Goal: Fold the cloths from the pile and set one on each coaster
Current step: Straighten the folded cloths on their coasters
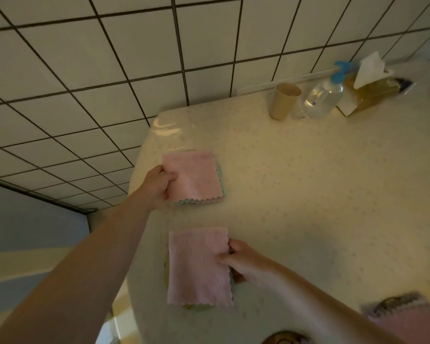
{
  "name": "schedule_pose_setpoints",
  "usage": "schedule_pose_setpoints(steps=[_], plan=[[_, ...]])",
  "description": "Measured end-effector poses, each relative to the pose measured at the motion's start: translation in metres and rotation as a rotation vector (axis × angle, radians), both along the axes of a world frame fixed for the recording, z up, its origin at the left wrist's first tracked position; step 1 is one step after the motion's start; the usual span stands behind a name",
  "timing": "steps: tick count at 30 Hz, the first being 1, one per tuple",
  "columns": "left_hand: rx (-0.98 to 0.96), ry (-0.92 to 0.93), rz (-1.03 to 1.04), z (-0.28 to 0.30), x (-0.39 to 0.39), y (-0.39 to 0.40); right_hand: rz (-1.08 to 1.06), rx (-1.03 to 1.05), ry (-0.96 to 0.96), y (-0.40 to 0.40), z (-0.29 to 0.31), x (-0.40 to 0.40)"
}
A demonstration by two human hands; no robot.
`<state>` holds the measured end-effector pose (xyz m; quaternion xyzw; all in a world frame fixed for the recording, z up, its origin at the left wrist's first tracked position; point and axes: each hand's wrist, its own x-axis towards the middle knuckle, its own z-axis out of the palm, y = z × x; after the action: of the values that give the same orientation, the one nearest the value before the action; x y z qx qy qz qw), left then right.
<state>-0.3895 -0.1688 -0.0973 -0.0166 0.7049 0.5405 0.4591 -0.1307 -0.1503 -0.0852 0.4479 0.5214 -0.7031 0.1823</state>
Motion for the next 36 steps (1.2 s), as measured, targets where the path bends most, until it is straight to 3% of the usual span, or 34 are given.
schedule_pose_setpoints(steps=[4, 10, 14, 19, 22, 29, 36], plan=[[0.056, -0.029, -0.038, 0.004, -0.004, -0.002, -0.035, -0.092, 0.025, 0.001, 0.000, -0.004], [-0.031, 0.066, -0.012, -0.003, -0.008, -0.014, 0.253, 0.217, 0.032, 0.010, -0.003, -0.012], [-0.113, 0.304, -0.144, -0.004, -0.005, -0.024, 0.368, 0.437, -0.011, 0.013, -0.009, -0.015], [-0.227, 0.541, -0.170, 0.008, 0.015, -0.038, 0.338, 0.719, -0.109, 0.010, -0.003, -0.010], [-0.262, 0.547, -0.148, 0.009, 0.038, -0.061, 0.315, 0.739, -0.131, 0.005, 0.000, -0.006], [-0.200, 0.593, -0.460, 0.000, 0.078, -0.111, 0.197, 0.683, -0.158, -0.011, 0.002, 0.002], [-0.248, 0.687, -0.463, 0.003, 0.086, -0.123, 0.155, 0.699, -0.197, -0.019, 0.003, 0.009]])
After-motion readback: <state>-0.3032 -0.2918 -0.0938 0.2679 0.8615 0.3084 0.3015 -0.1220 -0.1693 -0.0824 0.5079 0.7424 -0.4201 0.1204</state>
